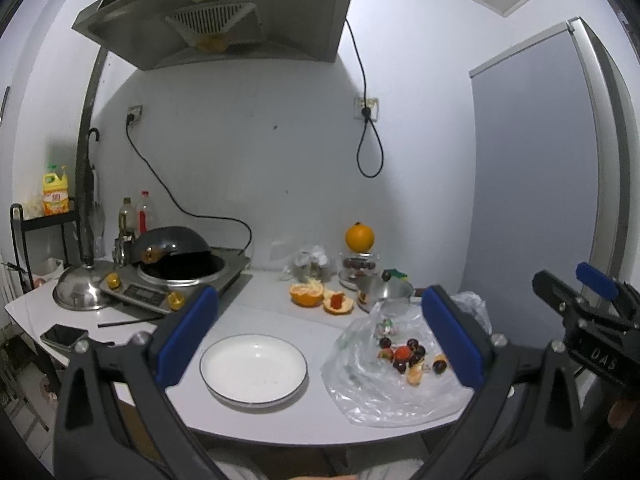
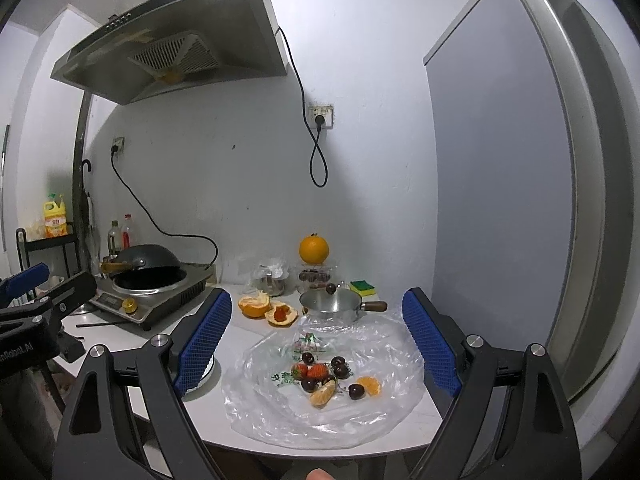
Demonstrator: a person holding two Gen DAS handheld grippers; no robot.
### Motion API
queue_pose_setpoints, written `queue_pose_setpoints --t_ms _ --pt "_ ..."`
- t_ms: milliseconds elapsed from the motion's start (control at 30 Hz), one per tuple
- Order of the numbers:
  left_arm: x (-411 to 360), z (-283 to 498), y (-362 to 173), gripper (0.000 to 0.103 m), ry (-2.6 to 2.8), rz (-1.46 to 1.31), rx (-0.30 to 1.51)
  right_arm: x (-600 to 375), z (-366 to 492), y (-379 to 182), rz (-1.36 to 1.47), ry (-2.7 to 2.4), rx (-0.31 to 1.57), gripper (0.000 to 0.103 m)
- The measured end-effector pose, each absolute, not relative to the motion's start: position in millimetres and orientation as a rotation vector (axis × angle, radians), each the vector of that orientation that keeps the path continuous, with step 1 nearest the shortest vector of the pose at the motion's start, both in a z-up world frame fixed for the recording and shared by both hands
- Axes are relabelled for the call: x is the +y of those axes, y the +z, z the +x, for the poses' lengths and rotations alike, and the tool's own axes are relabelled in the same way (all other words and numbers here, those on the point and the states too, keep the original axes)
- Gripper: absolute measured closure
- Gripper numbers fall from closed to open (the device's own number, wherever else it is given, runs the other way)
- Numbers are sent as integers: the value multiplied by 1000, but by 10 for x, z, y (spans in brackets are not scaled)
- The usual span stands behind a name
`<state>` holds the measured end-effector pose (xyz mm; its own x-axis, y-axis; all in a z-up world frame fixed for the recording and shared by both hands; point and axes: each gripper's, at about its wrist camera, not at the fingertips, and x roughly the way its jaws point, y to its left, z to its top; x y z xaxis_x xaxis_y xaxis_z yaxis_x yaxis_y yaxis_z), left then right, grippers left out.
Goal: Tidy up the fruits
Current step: 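Move both tools toward the plastic bag of fruit, then lower the left tool onto an orange segment while the right tool approaches a cherry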
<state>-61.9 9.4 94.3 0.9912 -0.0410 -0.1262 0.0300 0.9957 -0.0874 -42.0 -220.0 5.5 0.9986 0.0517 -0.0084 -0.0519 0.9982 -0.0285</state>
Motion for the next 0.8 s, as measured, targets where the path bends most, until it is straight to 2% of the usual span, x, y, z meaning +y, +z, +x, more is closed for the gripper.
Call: queue_pose_setpoints --t_ms 800 --pt "57 -469 943 0 -46 -88 149 -2235 -311 45 -34 33 54 13"
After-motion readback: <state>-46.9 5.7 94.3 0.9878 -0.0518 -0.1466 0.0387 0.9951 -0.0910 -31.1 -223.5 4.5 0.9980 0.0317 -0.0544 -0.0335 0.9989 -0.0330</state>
